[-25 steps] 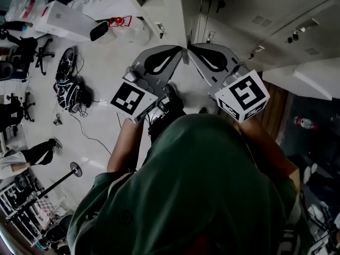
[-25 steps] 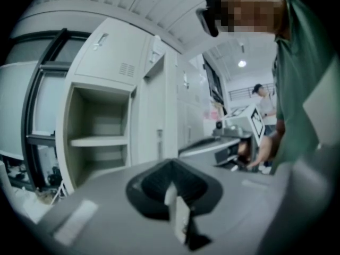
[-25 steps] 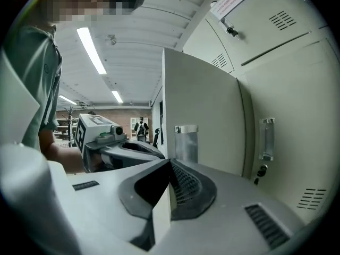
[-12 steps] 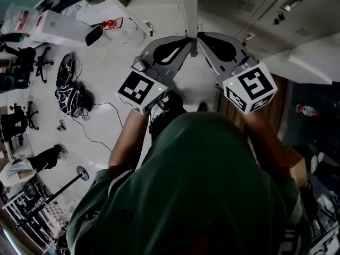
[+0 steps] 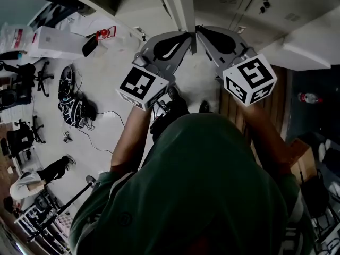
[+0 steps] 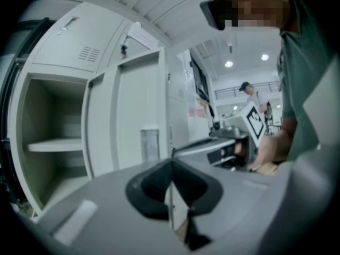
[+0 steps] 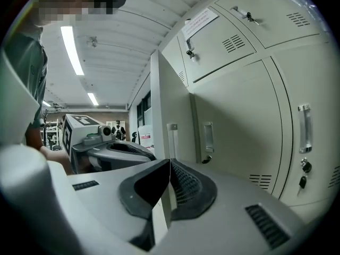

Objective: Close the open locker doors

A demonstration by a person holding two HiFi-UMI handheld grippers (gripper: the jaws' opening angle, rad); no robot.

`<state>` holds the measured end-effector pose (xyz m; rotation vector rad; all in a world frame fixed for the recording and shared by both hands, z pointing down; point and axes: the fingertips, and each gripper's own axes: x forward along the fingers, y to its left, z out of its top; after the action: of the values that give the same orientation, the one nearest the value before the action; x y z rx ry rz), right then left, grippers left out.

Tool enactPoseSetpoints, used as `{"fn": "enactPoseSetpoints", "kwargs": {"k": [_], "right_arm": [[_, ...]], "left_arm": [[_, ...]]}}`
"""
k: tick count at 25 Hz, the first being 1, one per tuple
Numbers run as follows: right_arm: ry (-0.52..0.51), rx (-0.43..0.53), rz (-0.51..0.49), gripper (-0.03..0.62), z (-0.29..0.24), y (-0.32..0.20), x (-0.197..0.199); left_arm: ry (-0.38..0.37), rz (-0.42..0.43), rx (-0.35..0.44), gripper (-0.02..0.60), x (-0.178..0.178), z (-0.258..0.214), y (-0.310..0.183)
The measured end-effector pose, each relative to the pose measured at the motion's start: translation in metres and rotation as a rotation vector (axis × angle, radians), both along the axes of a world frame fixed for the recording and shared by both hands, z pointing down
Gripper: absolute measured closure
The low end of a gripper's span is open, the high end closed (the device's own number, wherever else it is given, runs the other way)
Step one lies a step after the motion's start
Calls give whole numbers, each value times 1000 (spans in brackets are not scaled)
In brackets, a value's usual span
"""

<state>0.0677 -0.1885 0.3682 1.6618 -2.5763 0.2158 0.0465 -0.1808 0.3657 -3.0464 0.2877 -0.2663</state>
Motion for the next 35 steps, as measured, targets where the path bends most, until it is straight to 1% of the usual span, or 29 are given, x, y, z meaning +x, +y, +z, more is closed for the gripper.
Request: {"fn": "enactPoseSetpoints", "kwargs": {"k": [3,7,11,16,19,22,25,27,32,35], "right_arm": [[-5,-6,21,588,-1,2,-6],[-16,-17,77,588,-6,5,-8],[-12,-13,157,588,-13,9,-3],[0,-2,269,588,-16,18,14],[4,7,324,588,-19,26,29],[4,14,353,586,-22,33,45],[8,30,366,586,-30,36,65],[10,33,368,586,-34,41,77],[29,38,346,586,-39,50,119],[37,31,339,586,-37,51,150]], "left_arm": [[-1,36,1,577,-5,-3,5],[8,123,0,577,-6,-9,18],[55,190,-1,577,-7,-23,26],[90,303,-27,577,-11,-31,47],[84,368,-11,577,-5,-31,65],[69,414,15,577,7,-30,83],[71,426,29,577,22,-36,94],[82,418,20,577,34,-40,98],[115,361,-17,577,74,-48,99],[120,324,-26,577,99,-48,99]]}}
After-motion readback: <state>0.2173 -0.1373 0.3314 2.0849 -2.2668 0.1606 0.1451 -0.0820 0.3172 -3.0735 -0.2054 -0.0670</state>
